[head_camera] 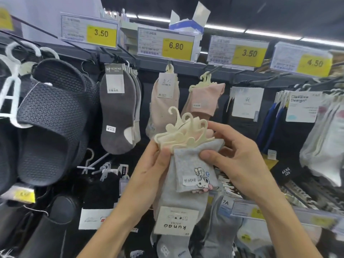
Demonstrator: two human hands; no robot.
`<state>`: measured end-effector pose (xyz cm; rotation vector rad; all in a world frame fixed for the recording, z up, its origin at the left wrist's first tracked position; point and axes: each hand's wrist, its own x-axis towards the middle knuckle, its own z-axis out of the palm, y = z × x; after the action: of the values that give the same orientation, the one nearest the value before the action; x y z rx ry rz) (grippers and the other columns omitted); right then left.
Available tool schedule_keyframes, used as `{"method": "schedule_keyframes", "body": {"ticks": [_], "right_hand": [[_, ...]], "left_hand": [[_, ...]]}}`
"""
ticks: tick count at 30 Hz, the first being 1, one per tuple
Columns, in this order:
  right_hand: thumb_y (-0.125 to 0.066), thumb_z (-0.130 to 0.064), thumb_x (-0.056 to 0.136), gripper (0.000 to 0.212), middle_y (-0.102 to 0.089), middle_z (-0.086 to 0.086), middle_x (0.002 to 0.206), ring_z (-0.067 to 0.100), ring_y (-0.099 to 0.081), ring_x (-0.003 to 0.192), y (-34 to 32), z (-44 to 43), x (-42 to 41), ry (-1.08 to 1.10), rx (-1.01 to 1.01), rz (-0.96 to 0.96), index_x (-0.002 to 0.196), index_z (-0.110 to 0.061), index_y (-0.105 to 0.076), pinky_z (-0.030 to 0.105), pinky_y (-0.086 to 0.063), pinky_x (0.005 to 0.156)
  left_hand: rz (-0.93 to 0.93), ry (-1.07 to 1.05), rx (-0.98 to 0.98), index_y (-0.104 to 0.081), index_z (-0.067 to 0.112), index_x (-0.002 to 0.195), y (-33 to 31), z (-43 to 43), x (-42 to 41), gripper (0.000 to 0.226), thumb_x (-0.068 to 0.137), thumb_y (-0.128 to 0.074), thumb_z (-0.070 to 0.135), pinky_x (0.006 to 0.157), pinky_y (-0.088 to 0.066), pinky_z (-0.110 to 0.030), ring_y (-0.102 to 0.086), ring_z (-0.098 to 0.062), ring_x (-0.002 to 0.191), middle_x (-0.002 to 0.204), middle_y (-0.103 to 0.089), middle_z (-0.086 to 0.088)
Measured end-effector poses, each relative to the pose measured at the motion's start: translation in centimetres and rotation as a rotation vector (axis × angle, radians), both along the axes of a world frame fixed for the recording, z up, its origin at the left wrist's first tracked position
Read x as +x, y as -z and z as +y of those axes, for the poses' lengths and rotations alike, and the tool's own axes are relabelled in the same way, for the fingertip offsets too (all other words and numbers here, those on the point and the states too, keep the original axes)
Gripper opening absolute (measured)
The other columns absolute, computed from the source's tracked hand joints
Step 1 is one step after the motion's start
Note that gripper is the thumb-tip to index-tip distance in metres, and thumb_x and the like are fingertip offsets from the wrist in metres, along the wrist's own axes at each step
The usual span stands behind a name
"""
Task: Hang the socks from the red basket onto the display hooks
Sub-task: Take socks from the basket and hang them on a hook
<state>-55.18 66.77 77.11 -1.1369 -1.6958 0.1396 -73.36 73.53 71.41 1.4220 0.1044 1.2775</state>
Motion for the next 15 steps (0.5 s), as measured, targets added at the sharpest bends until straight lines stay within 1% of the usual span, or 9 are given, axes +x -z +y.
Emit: {"method": "schedule_keyframes", "body": {"ticks": [2,4,6,8,11,13,15], "right_hand": [[-0.077,-0.037,0.074,0.045,-0.072,-0.015,0.105,0.011,-0.069,0.091,-0.4,-0.1,0.1,-0.012,0.001,-0.024,0.115,-0.049,-0.063,0.035,-0.057,0.081],[-0.078,-0.035,0.074,0.042,-0.072,-0.014,0.105,0.011,-0.068,0.091,-0.7,-0.2,0.1,-0.007,0.03,-0.044,0.113,-0.047,-0.064,0.033,-0.056,0.081],[-0.08,-0.031,0.076,0.049,-0.071,-0.016,0.108,0.007,-0.068,0.096,-0.9,-0.3,0.2,-0.015,0.042,-0.073,0.118,-0.049,-0.063,0.024,-0.055,0.081],[-0.078,-0.033,0.079,0.05,-0.069,-0.02,0.112,0.003,-0.065,0.102,-1.2,-0.3,0.4,-0.027,0.019,-0.111,0.125,-0.045,-0.062,0.015,-0.051,0.083],[-0.063,-0.045,0.085,0.04,-0.065,-0.019,0.111,0.003,-0.062,0.103,-1.3,-0.1,0.6,0.01,-0.026,-0.246,0.125,-0.042,-0.061,0.013,-0.048,0.081],[-0.064,-0.049,0.087,0.03,-0.061,-0.016,0.106,0.005,-0.059,0.099,-1.2,0.1,0.7,0.058,0.0,-0.289,0.117,-0.042,-0.062,0.013,-0.046,0.077],[-0.065,-0.051,0.083,0.022,-0.055,-0.013,0.103,0.008,-0.057,0.096,-1.1,0.2,0.6,0.066,0.03,-0.277,0.103,-0.042,-0.061,0.013,-0.044,0.075]], "left_hand": [[0.003,0.043,0.021,-0.064,0.035,0.123,-0.2,0.0,-0.3,0.033,0.094,-0.051,0.043,0.084,-0.055,-0.019,-0.067,-0.013,0.117,0.127,-0.07,0.002],[0.002,0.056,0.03,-0.065,0.029,0.124,-0.4,0.1,-0.3,0.033,0.096,-0.05,0.04,0.083,-0.056,-0.02,-0.068,-0.014,0.115,0.127,-0.07,-0.001],[0.013,0.033,0.051,-0.064,0.027,0.125,-0.5,0.3,-0.4,0.034,0.097,-0.048,0.039,0.083,-0.056,-0.021,-0.068,-0.014,0.115,0.127,-0.07,-0.001],[0.047,0.012,0.087,-0.062,0.026,0.127,-0.6,0.5,-0.5,0.034,0.099,-0.045,0.037,0.083,-0.055,-0.019,-0.067,-0.012,0.115,0.126,-0.07,0.001],[0.095,-0.009,0.148,-0.063,0.027,0.123,-0.8,0.6,-0.8,0.031,0.102,-0.041,0.031,0.081,-0.054,-0.015,-0.068,-0.006,0.111,0.122,-0.072,0.006],[0.104,-0.023,0.164,-0.064,0.027,0.122,-0.8,0.8,-0.8,0.031,0.102,-0.041,0.031,0.081,-0.053,-0.014,-0.068,-0.004,0.11,0.121,-0.072,0.008],[0.102,-0.035,0.173,-0.065,0.024,0.12,-0.9,0.9,-0.7,0.03,0.101,-0.043,0.034,0.081,-0.054,-0.013,-0.069,-0.005,0.108,0.118,-0.073,0.007]]}}
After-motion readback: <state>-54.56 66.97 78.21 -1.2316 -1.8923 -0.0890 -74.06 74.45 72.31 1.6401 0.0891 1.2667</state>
